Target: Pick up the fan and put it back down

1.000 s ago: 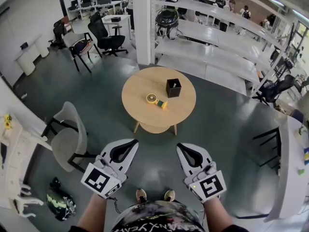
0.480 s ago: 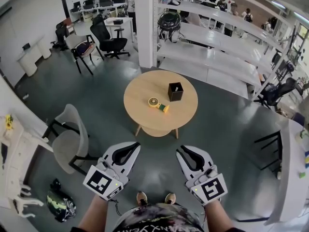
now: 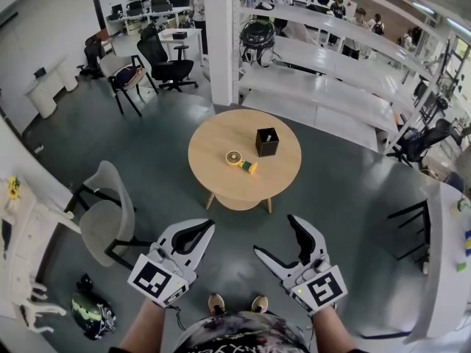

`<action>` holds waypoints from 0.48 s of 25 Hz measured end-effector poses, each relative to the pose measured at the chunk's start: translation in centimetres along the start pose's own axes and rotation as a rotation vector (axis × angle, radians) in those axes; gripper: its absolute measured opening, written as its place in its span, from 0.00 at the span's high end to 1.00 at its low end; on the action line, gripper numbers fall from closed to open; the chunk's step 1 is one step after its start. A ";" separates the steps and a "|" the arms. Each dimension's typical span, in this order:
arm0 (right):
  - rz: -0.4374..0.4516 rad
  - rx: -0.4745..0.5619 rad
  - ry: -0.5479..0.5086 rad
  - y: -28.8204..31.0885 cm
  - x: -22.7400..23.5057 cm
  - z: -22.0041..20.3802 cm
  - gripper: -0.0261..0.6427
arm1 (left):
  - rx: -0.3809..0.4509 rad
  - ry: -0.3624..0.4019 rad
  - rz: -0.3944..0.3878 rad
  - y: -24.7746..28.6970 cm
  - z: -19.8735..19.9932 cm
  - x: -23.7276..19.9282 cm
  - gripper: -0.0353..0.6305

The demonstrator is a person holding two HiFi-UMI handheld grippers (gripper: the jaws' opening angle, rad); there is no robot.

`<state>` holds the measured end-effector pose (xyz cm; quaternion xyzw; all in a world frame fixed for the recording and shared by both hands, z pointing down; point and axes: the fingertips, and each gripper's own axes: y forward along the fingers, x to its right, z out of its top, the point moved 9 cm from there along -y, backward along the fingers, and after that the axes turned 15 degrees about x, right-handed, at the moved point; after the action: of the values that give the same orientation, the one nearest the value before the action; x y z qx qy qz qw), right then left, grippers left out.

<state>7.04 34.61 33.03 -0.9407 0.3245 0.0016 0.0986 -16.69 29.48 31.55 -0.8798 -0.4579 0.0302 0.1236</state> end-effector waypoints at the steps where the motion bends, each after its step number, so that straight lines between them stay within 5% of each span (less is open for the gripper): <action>1: 0.007 0.001 0.006 0.0 0.0 0.0 0.34 | -0.001 0.001 0.000 0.0 0.0 0.0 0.92; 5: 0.030 0.008 0.010 0.2 -0.2 -0.2 0.09 | -0.004 0.005 0.001 -0.1 -0.1 0.1 0.92; 12: 0.019 0.019 -0.034 -0.2 -0.3 -0.1 0.08 | -0.003 0.007 0.000 -0.3 0.1 0.6 0.92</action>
<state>6.92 34.88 33.13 -0.9364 0.3319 0.0155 0.1130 -16.62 30.11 31.59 -0.8801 -0.4576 0.0266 0.1239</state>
